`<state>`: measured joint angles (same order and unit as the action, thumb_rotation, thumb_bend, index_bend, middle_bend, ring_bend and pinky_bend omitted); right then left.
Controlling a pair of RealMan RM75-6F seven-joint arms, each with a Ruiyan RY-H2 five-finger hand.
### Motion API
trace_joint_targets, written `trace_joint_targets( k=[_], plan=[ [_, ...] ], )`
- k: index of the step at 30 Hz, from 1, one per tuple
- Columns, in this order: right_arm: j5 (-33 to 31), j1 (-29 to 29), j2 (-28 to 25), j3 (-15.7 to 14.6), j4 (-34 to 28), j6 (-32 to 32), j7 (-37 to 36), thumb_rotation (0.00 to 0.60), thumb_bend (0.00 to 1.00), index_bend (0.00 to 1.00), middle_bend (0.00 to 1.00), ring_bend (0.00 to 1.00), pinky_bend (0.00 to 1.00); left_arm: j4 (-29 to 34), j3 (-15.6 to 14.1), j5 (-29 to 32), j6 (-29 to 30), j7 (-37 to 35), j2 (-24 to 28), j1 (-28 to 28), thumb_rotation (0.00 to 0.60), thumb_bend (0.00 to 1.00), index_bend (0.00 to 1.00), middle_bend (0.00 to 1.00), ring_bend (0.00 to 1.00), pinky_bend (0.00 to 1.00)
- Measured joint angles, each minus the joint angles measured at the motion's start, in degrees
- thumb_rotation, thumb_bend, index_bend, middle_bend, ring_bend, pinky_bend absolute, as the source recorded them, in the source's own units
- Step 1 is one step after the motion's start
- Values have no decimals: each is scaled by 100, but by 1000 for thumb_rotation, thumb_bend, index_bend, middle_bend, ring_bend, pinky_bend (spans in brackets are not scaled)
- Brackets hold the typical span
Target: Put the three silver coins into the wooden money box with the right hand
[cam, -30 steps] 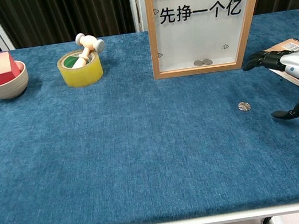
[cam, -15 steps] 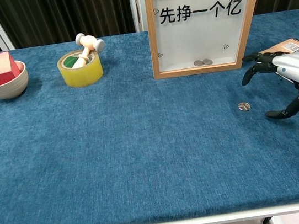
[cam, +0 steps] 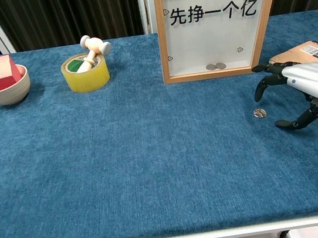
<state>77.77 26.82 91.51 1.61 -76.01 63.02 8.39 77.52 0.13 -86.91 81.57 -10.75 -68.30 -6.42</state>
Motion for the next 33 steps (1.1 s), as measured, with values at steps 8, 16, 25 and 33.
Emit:
trace_joint_targets(
  k=[8, 16, 25, 33],
  plan=[
    [17, 4, 106, 50, 102, -64, 8, 600, 272, 358, 2, 0, 0, -34, 5, 9, -7, -32, -8, -1, 600, 29, 8, 0, 0, 0],
    [32, -20, 146, 98, 145, -53, 12, 600, 281, 396, 8, 0, 0, -64, 5, 13, -29, -45, -22, -9, 600, 30, 8, 0, 0, 0],
    [7, -21, 163, 123, 147, -124, 59, 600, 281, 410, 10, 0, 0, -86, 6, 21, -44, -60, -27, -13, 599, 30, 8, 0, 0, 0],
    [-18, -17, 188, 165, 168, -160, 78, 600, 282, 410, 11, 0, 0, -109, -1, 25, -67, -67, -38, -16, 599, 30, 8, 0, 0, 0]
  ],
)
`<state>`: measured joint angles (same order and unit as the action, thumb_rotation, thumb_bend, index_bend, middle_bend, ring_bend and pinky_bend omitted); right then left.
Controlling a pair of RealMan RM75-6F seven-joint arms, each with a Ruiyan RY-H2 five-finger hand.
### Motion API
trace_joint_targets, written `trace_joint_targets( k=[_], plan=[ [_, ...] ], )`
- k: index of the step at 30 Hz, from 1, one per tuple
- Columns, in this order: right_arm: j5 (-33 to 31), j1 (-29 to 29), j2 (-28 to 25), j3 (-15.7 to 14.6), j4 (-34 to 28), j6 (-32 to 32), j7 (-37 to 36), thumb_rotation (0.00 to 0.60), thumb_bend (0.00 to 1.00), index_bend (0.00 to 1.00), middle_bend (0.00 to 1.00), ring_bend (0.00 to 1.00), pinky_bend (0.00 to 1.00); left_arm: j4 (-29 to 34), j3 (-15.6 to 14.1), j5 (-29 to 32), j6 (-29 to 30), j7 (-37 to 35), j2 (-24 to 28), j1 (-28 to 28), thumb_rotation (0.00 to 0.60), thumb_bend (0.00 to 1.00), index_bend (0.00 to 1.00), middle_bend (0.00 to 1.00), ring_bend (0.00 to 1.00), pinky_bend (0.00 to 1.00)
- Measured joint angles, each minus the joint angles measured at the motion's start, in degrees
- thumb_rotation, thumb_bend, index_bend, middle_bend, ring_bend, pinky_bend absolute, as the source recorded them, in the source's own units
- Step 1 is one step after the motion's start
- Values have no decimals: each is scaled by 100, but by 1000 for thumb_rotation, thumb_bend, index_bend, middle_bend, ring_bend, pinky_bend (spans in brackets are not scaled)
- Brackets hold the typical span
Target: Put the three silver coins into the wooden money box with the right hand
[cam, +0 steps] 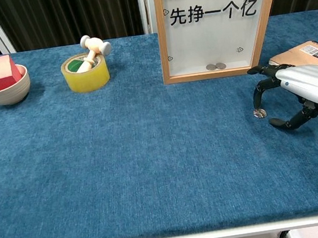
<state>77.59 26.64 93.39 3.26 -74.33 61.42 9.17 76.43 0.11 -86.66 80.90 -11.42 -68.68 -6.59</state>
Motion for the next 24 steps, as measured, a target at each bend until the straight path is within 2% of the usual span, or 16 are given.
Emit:
trace_joint_targets(
  k=[24],
  plan=[
    [-11, -9, 45, 33, 48, -40, 89, 600, 288, 463, 14, 0, 0, -66, 8, -7, -49, -65, -8, -44, 600, 30, 8, 0, 0, 0]
  ],
)
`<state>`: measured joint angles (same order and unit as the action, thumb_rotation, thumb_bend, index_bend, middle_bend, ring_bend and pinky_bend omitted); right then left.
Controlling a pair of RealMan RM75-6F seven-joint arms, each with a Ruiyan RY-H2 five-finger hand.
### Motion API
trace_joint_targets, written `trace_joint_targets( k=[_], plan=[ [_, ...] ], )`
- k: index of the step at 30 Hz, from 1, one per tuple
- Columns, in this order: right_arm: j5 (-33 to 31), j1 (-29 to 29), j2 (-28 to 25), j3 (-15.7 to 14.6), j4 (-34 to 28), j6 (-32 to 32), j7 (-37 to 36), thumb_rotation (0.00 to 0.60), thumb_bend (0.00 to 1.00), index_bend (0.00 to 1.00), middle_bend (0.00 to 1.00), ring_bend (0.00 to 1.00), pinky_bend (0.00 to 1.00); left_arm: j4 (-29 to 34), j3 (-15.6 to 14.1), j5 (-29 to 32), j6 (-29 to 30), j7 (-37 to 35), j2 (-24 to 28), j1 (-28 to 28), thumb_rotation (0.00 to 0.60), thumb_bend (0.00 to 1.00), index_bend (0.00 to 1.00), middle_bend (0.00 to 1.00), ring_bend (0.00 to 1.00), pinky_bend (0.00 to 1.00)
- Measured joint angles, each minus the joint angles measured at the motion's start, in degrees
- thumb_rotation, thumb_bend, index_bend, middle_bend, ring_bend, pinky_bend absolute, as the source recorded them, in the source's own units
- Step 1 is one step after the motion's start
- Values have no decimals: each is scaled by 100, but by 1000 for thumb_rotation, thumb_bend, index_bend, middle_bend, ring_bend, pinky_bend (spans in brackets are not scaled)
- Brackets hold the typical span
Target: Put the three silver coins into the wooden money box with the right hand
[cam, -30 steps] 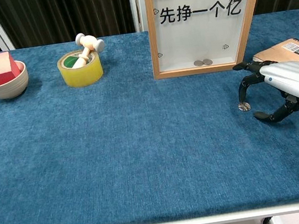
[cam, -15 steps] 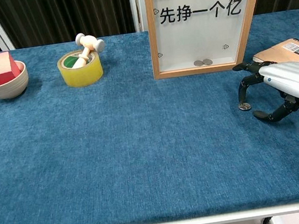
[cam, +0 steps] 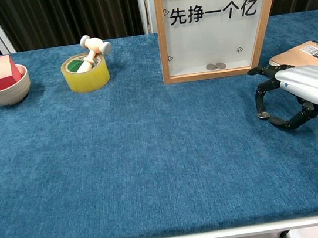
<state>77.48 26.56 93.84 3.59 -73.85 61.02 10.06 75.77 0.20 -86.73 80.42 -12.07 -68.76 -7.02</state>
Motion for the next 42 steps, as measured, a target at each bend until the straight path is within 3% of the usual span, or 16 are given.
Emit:
trace_joint_targets(
  k=[17, 27, 42],
  plan=[
    [60, 12, 66, 45, 96, 79, 63, 600, 291, 496, 12, 0, 0, -77, 5, -8, 29, -104, -6, 2, 599, 30, 8, 0, 0, 0],
    [233, 24, 85, 20, 156, 157, -106, 600, 293, 443, 15, 0, 0, -92, -1, -27, 81, -111, -14, 25, 599, 30, 8, 0, 0, 0],
    [345, 65, 150, 6, 300, 149, -256, 600, 348, 541, 36, 0, 0, -84, -5, -15, 57, -110, -7, 22, 600, 30, 8, 0, 0, 0]
  ],
)
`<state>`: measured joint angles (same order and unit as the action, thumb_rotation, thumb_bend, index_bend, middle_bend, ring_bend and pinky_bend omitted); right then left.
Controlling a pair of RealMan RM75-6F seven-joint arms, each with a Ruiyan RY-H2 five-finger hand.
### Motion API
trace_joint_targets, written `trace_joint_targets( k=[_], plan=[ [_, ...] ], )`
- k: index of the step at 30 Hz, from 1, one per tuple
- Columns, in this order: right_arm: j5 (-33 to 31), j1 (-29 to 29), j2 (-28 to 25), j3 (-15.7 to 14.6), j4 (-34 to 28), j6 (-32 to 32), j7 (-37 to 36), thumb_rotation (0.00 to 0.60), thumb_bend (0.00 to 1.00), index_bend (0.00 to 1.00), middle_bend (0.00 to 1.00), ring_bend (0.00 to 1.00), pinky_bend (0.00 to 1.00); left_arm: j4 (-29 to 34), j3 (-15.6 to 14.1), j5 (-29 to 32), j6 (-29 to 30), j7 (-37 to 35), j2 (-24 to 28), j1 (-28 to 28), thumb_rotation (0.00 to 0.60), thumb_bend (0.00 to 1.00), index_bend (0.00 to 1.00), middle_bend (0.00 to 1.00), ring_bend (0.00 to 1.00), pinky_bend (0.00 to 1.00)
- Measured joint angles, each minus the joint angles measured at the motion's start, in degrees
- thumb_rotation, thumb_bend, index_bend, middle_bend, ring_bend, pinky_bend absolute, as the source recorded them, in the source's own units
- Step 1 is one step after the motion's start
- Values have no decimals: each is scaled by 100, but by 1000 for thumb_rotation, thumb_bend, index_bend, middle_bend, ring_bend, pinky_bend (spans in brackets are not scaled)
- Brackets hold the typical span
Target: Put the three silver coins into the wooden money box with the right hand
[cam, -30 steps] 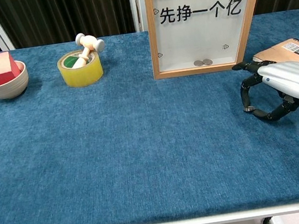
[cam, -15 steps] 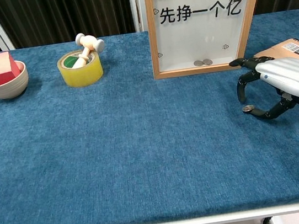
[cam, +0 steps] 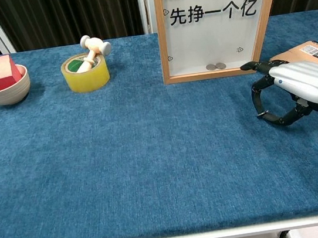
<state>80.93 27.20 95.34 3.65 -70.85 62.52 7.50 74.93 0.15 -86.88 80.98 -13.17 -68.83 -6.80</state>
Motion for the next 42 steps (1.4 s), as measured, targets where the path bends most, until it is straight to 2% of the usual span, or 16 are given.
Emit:
trace_joint_targets(
  k=[11, 15, 22, 28, 31, 35, 42],
  plan=[
    [15, -21, -11, 21, -30, 77, 3, 600, 455, 614, 41, 0, 0, 17, -7, -5, 7, 7, 9, 6, 600, 29, 8, 0, 0, 0],
    [35, -65, -95, 24, -187, 167, -10, 600, 464, 631, 41, 0, 0, 62, -10, -19, 26, 36, 23, 11, 600, 30, 8, 0, 0, 0],
    [287, -352, -602, -4, -1025, 918, 36, 600, 466, 661, 49, 0, 0, 172, -20, -86, 114, 81, 58, 28, 599, 30, 8, 0, 0, 0],
    [612, -698, -1227, 39, -1907, 1840, 269, 600, 466, 690, 54, 0, 0, 252, -47, -173, 245, 89, 105, 70, 600, 30, 8, 0, 0, 0],
    [713, -790, -1519, 204, -2329, 2160, 472, 600, 466, 703, 57, 0, 0, 291, -70, -233, 317, 84, 132, 98, 600, 30, 8, 0, 0, 0],
    [601, -706, -1783, 667, -2781, 2187, 810, 600, 465, 715, 58, 0, 0, 342, -99, -309, 389, 91, 157, 122, 600, 30, 8, 0, 0, 0],
    [-376, -67, -2010, 1598, -3294, 1621, 1610, 600, 465, 735, 59, 0, 0, 459, -121, -384, 475, 130, 209, 146, 599, 29, 8, 0, 0, 0]
  ],
)
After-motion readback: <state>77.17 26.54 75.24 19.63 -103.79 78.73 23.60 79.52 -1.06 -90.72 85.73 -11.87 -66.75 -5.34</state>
